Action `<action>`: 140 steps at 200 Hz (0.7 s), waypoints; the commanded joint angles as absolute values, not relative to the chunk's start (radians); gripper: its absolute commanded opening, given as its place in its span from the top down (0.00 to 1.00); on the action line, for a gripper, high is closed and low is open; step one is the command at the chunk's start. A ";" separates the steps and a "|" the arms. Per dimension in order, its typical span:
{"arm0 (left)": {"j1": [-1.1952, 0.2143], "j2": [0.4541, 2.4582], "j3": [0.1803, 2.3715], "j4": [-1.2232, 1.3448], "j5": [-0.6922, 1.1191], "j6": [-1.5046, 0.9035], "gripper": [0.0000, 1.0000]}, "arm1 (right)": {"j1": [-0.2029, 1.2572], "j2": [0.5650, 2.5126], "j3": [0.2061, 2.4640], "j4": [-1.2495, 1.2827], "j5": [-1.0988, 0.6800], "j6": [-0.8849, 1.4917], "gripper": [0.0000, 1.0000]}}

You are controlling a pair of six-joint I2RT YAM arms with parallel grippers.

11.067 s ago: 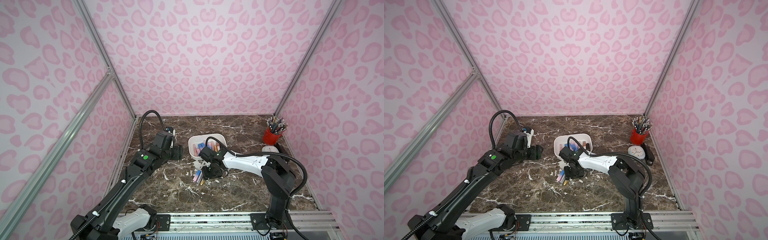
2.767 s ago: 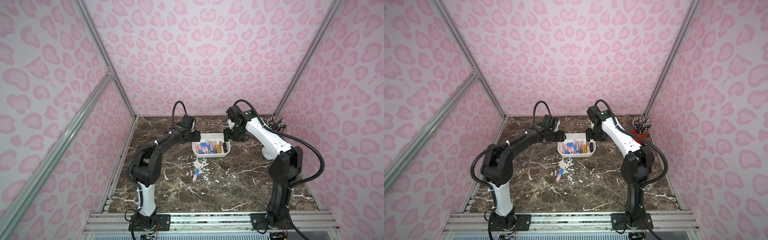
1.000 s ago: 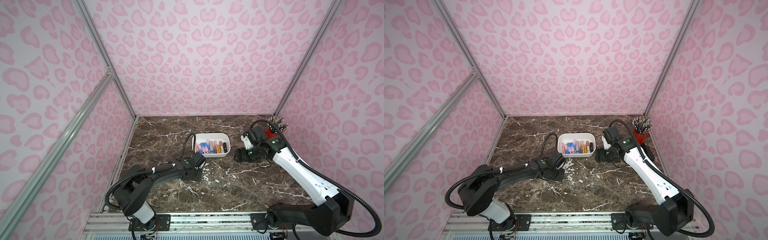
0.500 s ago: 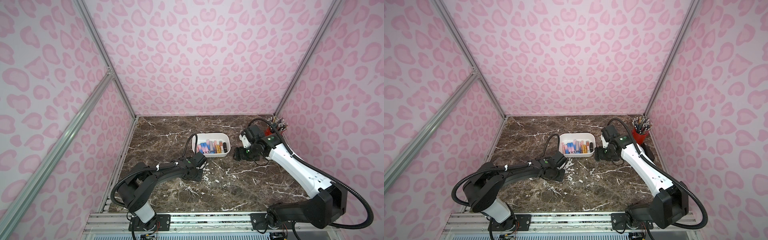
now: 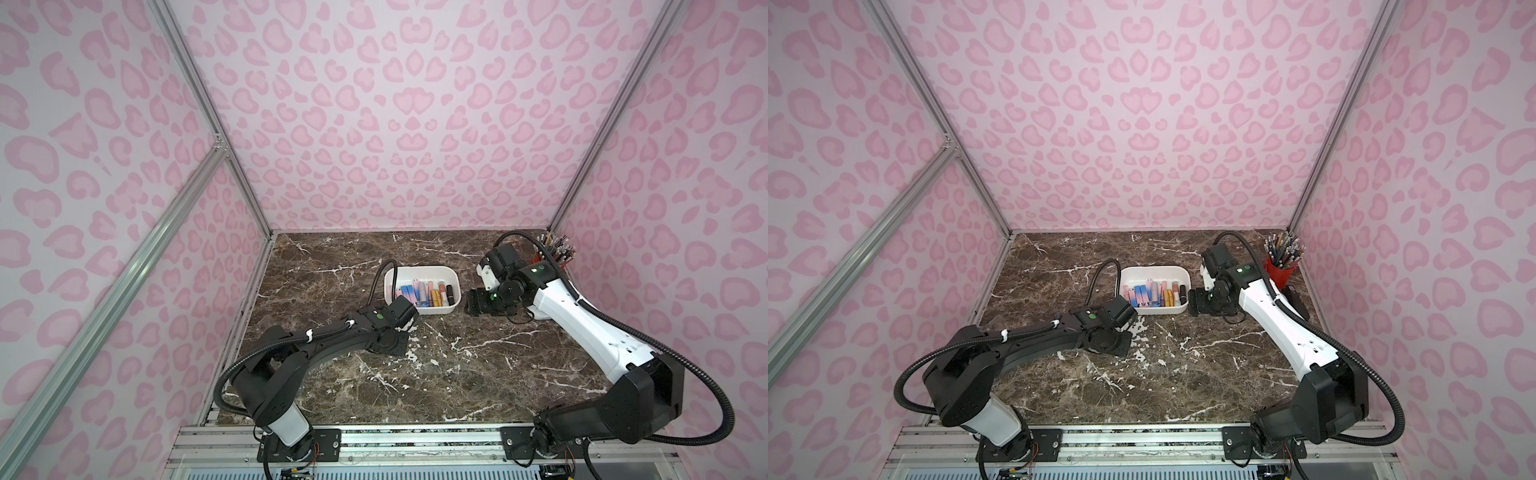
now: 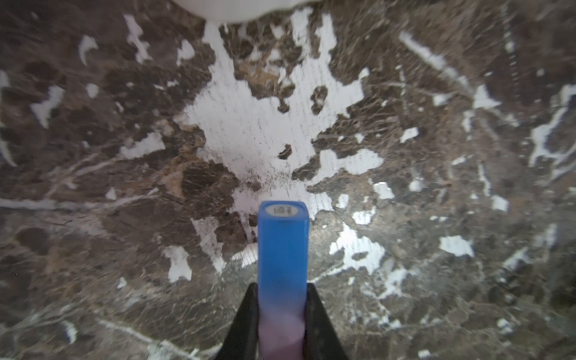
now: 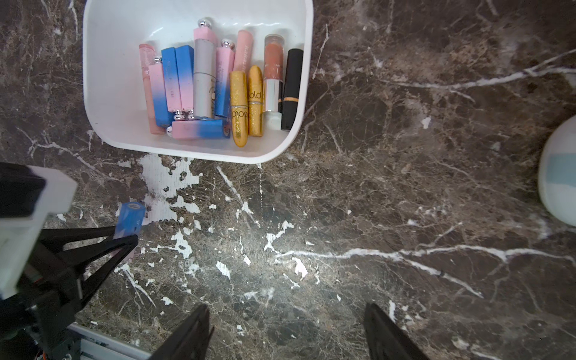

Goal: Put the lipstick into the storage box
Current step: Pick up the lipstick at the center of the board, then place the lipstick in the storage box.

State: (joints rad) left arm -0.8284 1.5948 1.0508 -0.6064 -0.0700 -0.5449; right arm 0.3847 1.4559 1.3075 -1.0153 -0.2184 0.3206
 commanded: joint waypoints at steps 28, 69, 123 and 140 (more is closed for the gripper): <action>-0.825 1.534 1.282 -0.848 -0.169 -0.473 0.86 | 0.362 1.490 1.334 -1.020 -0.245 0.284 0.20; -0.781 1.661 1.517 -0.852 -0.170 -0.399 0.87 | 0.324 1.517 1.363 -1.030 -0.261 0.257 0.20; -0.705 1.876 1.673 -0.774 -0.090 -0.338 0.87 | 0.292 1.521 1.379 -1.038 -0.268 0.248 0.20; -0.690 1.918 1.683 -0.750 -0.066 -0.330 0.87 | 0.282 1.524 1.389 -1.042 -0.272 0.250 0.20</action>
